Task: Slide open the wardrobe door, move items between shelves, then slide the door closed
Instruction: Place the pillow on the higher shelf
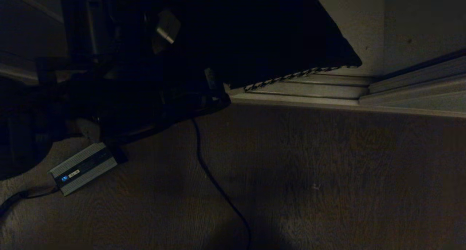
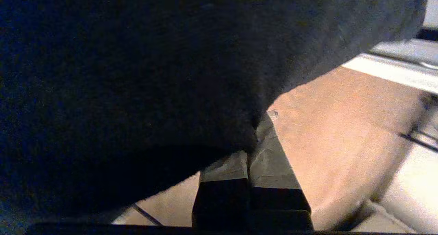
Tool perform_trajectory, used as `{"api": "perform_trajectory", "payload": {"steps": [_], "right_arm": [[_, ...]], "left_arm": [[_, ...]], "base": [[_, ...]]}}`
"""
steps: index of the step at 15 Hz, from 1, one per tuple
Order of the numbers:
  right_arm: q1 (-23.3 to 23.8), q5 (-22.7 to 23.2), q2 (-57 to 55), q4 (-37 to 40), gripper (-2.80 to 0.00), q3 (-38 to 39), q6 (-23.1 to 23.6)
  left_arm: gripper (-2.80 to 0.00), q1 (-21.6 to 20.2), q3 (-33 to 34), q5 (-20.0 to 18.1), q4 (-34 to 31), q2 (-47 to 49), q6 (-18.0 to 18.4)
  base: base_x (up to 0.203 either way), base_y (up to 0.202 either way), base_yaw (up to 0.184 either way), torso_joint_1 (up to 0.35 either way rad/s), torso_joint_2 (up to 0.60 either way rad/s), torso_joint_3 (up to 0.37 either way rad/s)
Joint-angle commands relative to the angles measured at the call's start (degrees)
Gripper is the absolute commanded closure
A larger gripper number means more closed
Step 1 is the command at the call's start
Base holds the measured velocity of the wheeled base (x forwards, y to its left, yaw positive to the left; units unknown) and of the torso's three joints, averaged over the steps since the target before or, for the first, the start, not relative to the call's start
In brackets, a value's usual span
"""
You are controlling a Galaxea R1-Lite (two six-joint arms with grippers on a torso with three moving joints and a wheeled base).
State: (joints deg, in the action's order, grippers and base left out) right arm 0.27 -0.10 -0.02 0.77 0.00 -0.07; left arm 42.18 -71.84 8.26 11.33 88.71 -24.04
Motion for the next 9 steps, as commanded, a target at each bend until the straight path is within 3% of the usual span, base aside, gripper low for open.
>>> {"api": "perform_trajectory", "payload": {"steps": [1,9], "right_arm": [[0.0,0.0,0.1,0.0,0.0,0.3,0.0],[0.0,0.0,0.1,0.0,0.0,0.3,0.0]], "left_arm": [[0.0,1.3,0.0,1.0,-0.6,-1.3,-0.1],[0.0,4.6,0.6,1.8,-10.5,-4.9,1.4]], "base": [[0.0,0.0,0.0,0.002,0.0,0.171],[0.0,0.0,0.0,0.002,0.0,0.202]]}}
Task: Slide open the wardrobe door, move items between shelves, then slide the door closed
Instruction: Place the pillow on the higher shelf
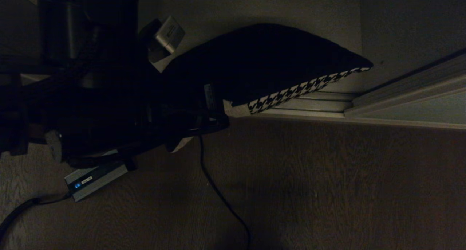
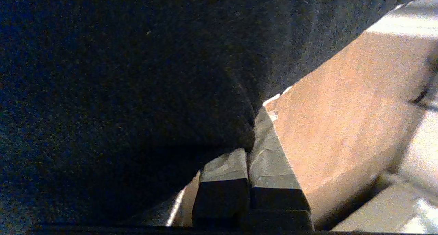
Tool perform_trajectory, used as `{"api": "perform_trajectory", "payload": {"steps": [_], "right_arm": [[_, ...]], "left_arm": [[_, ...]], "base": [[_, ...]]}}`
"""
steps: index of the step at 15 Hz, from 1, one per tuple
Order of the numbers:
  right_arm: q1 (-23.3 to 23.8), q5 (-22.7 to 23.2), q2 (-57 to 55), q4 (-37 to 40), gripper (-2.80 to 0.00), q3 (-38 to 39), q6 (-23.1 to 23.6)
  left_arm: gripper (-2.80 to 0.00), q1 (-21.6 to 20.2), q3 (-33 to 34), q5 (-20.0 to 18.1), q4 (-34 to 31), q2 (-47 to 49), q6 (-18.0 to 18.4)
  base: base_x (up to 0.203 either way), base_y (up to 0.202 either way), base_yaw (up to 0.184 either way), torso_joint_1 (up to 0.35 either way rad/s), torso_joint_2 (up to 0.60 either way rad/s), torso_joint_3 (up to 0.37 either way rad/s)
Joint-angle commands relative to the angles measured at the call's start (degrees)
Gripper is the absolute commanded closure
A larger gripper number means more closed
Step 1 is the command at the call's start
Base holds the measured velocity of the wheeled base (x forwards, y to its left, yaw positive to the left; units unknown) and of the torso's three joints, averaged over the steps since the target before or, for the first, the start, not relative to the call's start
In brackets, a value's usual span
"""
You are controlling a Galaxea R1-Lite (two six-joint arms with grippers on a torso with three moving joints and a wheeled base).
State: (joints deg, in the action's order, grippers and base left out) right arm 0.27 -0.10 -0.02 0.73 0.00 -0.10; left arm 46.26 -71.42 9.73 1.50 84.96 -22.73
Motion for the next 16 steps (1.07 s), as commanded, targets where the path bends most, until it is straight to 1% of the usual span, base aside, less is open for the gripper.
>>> {"api": "perform_trajectory", "payload": {"steps": [1,4,6,7,11,12,14,16], "right_arm": [[0.0,0.0,0.1,0.1,0.0,0.3,0.0],[0.0,0.0,0.1,0.1,0.0,0.3,0.0],[0.0,0.0,0.1,0.1,0.0,0.3,0.0],[0.0,0.0,0.1,0.1,0.0,0.3,0.0],[0.0,0.0,0.1,0.1,0.0,0.3,0.0],[0.0,0.0,0.1,0.1,0.0,0.3,0.0],[0.0,0.0,0.1,0.0,0.0,0.3,0.0],[0.0,0.0,0.1,0.0,0.0,0.3,0.0]], "left_arm": [[0.0,0.9,0.2,0.6,-0.9,-2.0,0.8],[0.0,2.9,-0.2,0.8,-1.0,-4.1,1.4],[0.0,4.0,-1.0,2.0,-0.9,-4.6,1.9],[0.0,4.1,-1.2,2.1,-1.0,-4.8,2.6],[0.0,4.7,-1.1,2.1,-1.1,-6.1,3.3],[0.0,4.8,-1.2,2.1,-1.1,-6.8,3.9],[0.0,5.5,-1.3,2.0,-1.1,-7.8,6.6],[0.0,6.6,-1.4,2.2,-1.1,-8.4,6.9]], "base": [[0.0,0.0,0.0,0.002,0.0,0.204],[0.0,0.0,0.0,0.002,0.0,0.199],[0.0,0.0,0.0,0.005,0.0,0.202],[0.0,0.0,0.0,0.006,0.01,0.203],[0.0,0.0,0.0,0.002,0.01,0.198],[0.0,0.0,0.0,0.004,0.0,0.203],[0.0,0.0,0.0,0.006,0.0,0.21],[0.0,0.0,0.0,0.002,0.0,0.2]]}}
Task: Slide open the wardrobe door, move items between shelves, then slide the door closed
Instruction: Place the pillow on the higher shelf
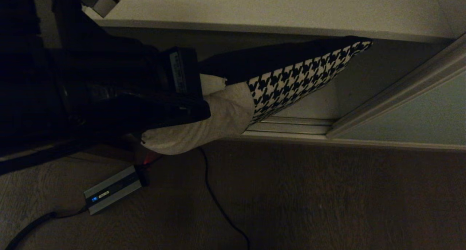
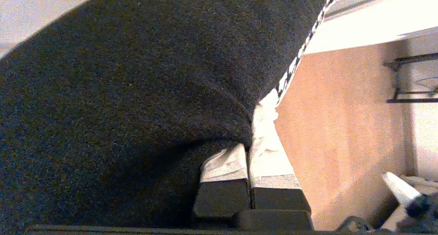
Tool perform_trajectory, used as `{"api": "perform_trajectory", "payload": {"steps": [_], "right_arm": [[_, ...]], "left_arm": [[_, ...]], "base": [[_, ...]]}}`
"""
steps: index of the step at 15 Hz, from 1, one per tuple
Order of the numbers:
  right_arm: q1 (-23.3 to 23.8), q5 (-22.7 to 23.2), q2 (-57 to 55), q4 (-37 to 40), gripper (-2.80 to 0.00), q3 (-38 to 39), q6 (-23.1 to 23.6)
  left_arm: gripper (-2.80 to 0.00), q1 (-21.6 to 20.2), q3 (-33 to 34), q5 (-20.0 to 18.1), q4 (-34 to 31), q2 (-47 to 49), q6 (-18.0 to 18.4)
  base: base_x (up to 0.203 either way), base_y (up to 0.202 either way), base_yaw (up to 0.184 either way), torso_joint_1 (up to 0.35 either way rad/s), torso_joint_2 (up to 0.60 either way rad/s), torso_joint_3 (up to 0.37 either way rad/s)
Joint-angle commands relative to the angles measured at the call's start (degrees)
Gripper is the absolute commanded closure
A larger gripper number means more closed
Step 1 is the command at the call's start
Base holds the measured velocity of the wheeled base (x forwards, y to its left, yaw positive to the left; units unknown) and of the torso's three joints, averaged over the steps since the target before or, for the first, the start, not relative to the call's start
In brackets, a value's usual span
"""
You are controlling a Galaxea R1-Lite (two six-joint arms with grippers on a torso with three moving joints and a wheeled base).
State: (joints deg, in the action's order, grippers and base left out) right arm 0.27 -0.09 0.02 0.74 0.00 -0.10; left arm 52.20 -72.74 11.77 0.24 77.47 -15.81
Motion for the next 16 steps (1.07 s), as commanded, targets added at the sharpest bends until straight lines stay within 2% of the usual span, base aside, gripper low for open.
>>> {"api": "perform_trajectory", "payload": {"steps": [1,5,8,12,16], "right_arm": [[0.0,0.0,0.1,0.0,0.0,0.3,0.0],[-0.1,0.0,0.1,0.0,0.0,0.3,0.0],[0.0,0.0,0.1,0.0,0.0,0.3,0.0],[0.0,0.0,0.1,0.0,0.0,0.3,0.0],[0.0,0.0,0.1,0.0,0.0,0.3,0.0]], "left_arm": [[0.0,0.9,0.0,0.2,0.1,-1.3,0.5],[0.0,0.9,-1.4,0.1,0.1,-1.7,2.6],[0.0,0.9,-4.0,0.2,0.0,-1.3,2.6],[0.0,0.8,-8.4,0.5,-5.1,-1.1,2.8],[0.0,0.8,-13.2,0.8,-5.3,-0.5,2.8]], "base": [[0.0,0.0,0.0,0.002,0.0,0.198],[0.0,0.0,0.0,0.003,0.0,0.201],[0.0,0.0,0.0,0.0,0.0,0.203],[0.0,0.0,0.0,0.002,0.0,0.202],[0.0,0.0,0.0,0.001,0.01,0.2]]}}
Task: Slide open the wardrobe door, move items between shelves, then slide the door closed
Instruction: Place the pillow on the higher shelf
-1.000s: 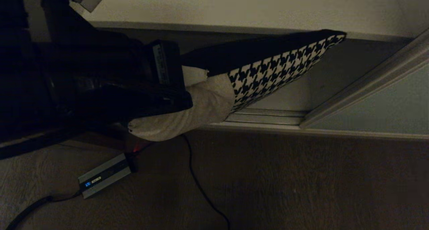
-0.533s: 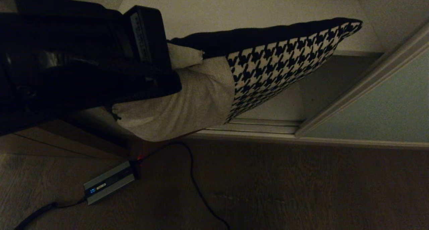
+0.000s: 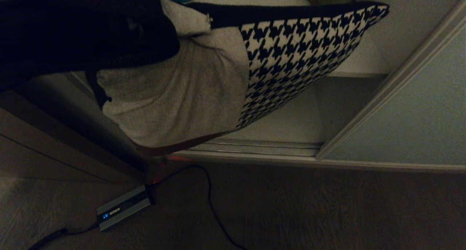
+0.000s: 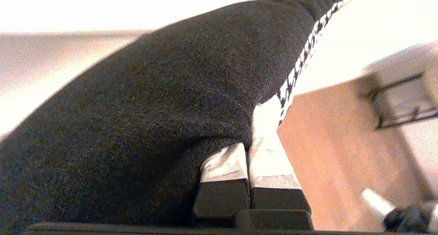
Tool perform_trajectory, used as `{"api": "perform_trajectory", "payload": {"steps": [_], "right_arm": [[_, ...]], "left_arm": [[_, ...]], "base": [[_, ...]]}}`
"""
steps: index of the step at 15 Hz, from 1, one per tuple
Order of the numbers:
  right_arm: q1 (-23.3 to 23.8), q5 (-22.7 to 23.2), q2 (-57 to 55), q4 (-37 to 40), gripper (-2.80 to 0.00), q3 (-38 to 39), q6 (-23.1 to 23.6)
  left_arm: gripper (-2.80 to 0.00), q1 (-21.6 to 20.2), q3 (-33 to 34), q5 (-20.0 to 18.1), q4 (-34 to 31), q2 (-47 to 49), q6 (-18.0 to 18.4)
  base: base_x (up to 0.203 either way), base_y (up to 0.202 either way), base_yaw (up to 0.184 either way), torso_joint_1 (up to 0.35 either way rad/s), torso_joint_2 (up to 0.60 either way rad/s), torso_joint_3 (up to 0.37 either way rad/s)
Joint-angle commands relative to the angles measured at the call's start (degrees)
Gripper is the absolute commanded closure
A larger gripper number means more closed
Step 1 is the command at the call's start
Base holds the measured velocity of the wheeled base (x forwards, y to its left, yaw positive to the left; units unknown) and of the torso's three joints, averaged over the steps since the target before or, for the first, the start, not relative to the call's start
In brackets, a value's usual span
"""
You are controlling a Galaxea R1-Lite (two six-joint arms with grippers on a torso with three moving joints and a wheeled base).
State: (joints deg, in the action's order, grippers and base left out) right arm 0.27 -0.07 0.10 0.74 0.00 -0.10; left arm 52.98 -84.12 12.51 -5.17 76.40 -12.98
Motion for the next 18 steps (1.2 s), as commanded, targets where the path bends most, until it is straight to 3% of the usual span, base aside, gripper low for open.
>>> {"api": "perform_trajectory", "payload": {"steps": [1,15,18], "right_arm": [[0.0,0.0,0.0,0.0,0.0,0.3,0.0],[0.0,0.0,0.0,0.0,0.0,0.3,0.0],[0.0,0.0,0.0,0.0,0.0,0.3,0.0]], "left_arm": [[0.0,0.0,-2.7,0.1,0.0,0.8,0.3],[0.0,-0.1,-9.6,0.7,-3.8,1.3,2.9],[0.0,-0.1,-12.2,0.8,-8.2,1.6,3.7]], "base": [[0.0,0.0,0.0,-0.004,0.01,0.122],[0.0,0.0,0.0,0.002,0.0,0.079],[0.0,0.0,0.0,0.0,0.0,0.0]]}}
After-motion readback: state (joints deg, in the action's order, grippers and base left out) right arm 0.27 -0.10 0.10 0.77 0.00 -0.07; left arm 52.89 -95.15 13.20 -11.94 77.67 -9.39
